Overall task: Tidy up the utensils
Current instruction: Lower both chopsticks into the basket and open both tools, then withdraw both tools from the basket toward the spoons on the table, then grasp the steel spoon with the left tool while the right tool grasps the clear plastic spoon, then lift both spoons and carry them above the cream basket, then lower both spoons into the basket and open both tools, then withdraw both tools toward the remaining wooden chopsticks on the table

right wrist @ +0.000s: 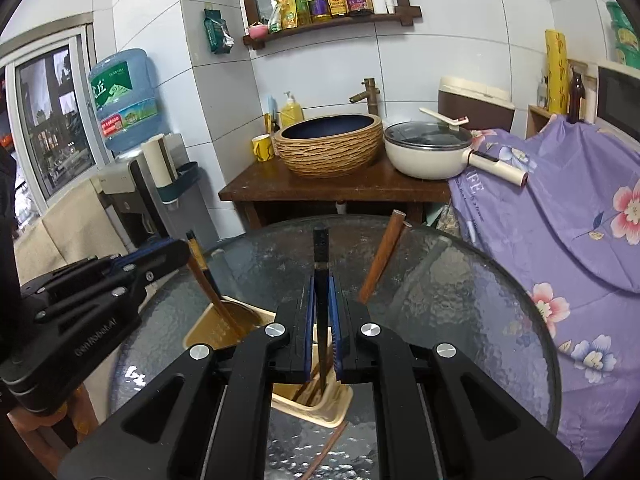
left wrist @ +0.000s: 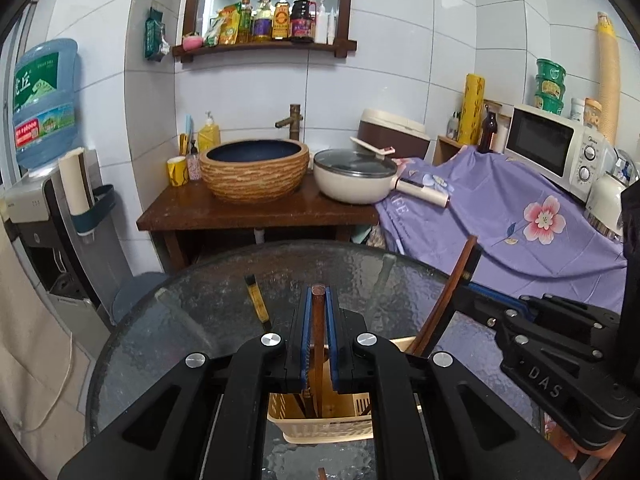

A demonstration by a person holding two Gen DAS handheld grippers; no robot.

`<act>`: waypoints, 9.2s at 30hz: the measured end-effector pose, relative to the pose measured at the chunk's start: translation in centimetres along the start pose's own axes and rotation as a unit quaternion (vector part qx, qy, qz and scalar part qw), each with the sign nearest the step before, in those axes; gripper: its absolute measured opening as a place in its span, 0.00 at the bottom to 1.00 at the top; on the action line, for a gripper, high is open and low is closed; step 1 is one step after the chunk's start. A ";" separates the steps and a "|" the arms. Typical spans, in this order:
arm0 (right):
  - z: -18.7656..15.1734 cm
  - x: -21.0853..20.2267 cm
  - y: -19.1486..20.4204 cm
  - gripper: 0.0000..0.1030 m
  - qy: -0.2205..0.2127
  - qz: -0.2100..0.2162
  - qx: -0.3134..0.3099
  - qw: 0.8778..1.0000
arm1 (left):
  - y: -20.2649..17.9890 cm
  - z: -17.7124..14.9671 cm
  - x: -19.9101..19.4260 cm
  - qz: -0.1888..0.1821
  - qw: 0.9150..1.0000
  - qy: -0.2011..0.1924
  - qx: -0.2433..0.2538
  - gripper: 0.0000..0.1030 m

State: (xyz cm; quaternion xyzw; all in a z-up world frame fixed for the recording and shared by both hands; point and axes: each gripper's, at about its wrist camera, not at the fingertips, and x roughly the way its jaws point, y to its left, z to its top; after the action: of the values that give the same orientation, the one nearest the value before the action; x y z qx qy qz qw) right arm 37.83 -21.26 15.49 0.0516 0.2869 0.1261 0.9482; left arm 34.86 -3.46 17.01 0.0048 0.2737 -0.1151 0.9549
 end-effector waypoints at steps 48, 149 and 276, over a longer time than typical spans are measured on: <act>-21.2 -0.7 0.0 0.62 0.103 0.003 -0.071 0.992 | 0.1 -23.7 -3.4 -0.068 0.992 0.105 0.015 0.74; -19.3 -4.1 2.0 0.36 0.096 0.077 -0.132 0.984 | 0.6 -20.3 -6.5 -0.111 0.991 0.070 -0.020 0.31; -20.0 8.1 1.4 0.21 0.187 -0.077 -0.034 0.979 | -0.5 -22.7 1.6 -0.078 0.978 0.171 0.088 0.60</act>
State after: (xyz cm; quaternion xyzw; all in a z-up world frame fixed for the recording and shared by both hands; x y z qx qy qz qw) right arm 32.93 -17.20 -5.20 -0.0276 0.4575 0.0703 0.8860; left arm 24.20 -2.64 -3.10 0.0875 0.4215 -0.2100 0.8778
